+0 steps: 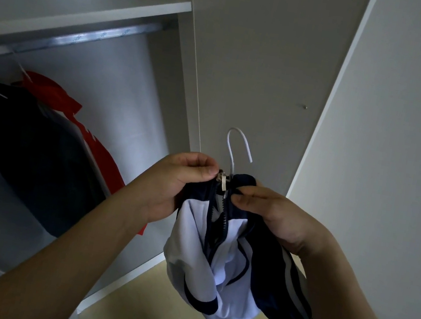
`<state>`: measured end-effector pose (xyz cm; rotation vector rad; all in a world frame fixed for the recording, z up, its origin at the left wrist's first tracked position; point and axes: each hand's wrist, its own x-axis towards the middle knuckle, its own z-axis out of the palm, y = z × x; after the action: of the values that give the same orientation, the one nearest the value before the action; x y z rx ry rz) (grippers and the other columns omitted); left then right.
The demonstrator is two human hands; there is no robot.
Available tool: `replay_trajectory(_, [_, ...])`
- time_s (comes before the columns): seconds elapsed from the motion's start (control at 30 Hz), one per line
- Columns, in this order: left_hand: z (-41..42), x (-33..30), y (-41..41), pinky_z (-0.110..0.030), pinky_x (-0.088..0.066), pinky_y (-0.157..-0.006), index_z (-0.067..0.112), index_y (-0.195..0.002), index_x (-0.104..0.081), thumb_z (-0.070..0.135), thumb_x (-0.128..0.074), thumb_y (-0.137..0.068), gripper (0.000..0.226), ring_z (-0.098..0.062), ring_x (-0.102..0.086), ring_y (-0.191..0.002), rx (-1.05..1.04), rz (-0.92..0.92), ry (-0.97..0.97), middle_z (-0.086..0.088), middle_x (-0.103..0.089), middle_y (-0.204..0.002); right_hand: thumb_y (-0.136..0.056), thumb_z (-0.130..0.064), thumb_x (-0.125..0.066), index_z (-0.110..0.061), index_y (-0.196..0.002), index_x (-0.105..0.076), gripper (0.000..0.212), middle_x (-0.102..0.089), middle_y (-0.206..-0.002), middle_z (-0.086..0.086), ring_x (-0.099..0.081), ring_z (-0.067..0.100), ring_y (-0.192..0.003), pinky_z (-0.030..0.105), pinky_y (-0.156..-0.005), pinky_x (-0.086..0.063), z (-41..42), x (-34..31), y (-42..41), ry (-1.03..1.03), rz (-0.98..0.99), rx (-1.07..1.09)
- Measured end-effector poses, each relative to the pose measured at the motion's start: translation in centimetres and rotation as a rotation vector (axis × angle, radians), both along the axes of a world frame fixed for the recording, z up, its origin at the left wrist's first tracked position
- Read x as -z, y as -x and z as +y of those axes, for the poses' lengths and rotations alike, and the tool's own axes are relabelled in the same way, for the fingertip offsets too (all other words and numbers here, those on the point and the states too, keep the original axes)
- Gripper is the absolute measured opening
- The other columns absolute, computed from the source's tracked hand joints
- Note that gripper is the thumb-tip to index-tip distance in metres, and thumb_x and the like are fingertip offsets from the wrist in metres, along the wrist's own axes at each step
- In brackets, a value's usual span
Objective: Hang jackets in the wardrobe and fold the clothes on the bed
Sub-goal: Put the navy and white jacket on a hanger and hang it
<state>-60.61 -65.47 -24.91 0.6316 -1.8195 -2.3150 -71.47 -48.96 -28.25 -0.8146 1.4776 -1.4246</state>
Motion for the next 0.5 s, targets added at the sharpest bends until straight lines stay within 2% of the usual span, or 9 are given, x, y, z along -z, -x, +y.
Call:
replay_trajectory(0.07, [-0.11, 0.18, -0.19, -0.028, -0.055, -0.073, 0.006, -0.087, -0.067, -0.001, -0.062, -0.087, 0.009, -0.019, -0.065, -0.076, 0.033, -0.002, 0.105, -0.011, -0.066, -0.085, -0.087, -0.022, -0.058, 0.016, -0.104, -0.058, 0.041, -0.060, -0.104, 0.036, -0.058, 0.033, -0.094, 0.052, -0.095, -0.043, -0.01, 0.15, -0.03, 0.011, -0.001, -0.007])
replay_trajectory(0.13, [-0.16, 0.37, -0.35, -0.029, -0.055, -0.074, 0.006, -0.087, -0.067, -0.001, -0.063, -0.087, 0.009, -0.020, -0.064, -0.078, 0.048, -0.008, 0.182, -0.013, -0.066, -0.087, -0.089, -0.021, -0.057, 0.010, -0.099, -0.062, 0.033, -0.064, -0.095, 0.023, -0.058, 0.029, -0.092, 0.042, -0.089, -0.043, -0.03, 0.22, -0.09, 0.016, -0.002, -0.032])
replay_trajectory(0.27, [-0.15, 0.72, -0.39, -0.029, -0.054, -0.075, 0.006, -0.088, -0.067, -0.001, -0.064, -0.087, 0.007, -0.021, -0.064, -0.078, 0.053, -0.015, 0.216, -0.013, -0.066, -0.086, -0.097, -0.009, -0.052, 0.002, -0.087, -0.061, 0.017, -0.060, -0.082, 0.010, -0.055, 0.022, -0.083, 0.032, -0.081, -0.043, -0.07, 0.10, -0.46, 0.028, -0.002, -0.041])
replay_trajectory(0.37, [0.06, 0.84, -0.44, -0.027, -0.054, -0.074, 0.004, -0.091, -0.066, 0.000, -0.064, -0.087, 0.006, -0.019, -0.064, -0.077, 0.072, -0.023, 0.217, -0.011, -0.066, -0.085, -0.096, -0.010, -0.053, 0.004, -0.091, -0.062, 0.018, -0.060, -0.087, 0.011, -0.055, 0.022, -0.087, 0.034, -0.085, -0.042, -0.04, 0.24, -0.31, 0.028, 0.010, -0.016])
replay_trajectory(0.47, [0.14, 0.86, -0.52, -0.026, -0.055, -0.070, 0.005, -0.090, -0.067, 0.000, -0.064, -0.087, 0.006, -0.018, -0.064, -0.075, 0.072, -0.024, 0.189, -0.010, -0.067, -0.083, -0.091, -0.016, -0.058, 0.014, -0.099, -0.060, 0.031, -0.062, -0.095, 0.017, -0.057, 0.025, -0.091, 0.035, -0.088, -0.043, 0.00, 0.23, -0.32, 0.020, -0.008, -0.028])
replay_trajectory(0.5, [0.13, 0.86, -0.51, -0.026, -0.055, -0.070, 0.005, -0.089, -0.067, 0.001, -0.065, -0.087, 0.006, -0.018, -0.064, -0.075, 0.071, -0.025, 0.177, -0.010, -0.067, -0.083, -0.092, -0.013, -0.057, 0.012, -0.096, -0.061, 0.027, -0.063, -0.092, 0.016, -0.058, 0.025, -0.089, 0.035, -0.086, -0.044, 0.05, 0.28, -0.32, 0.020, -0.017, -0.025])
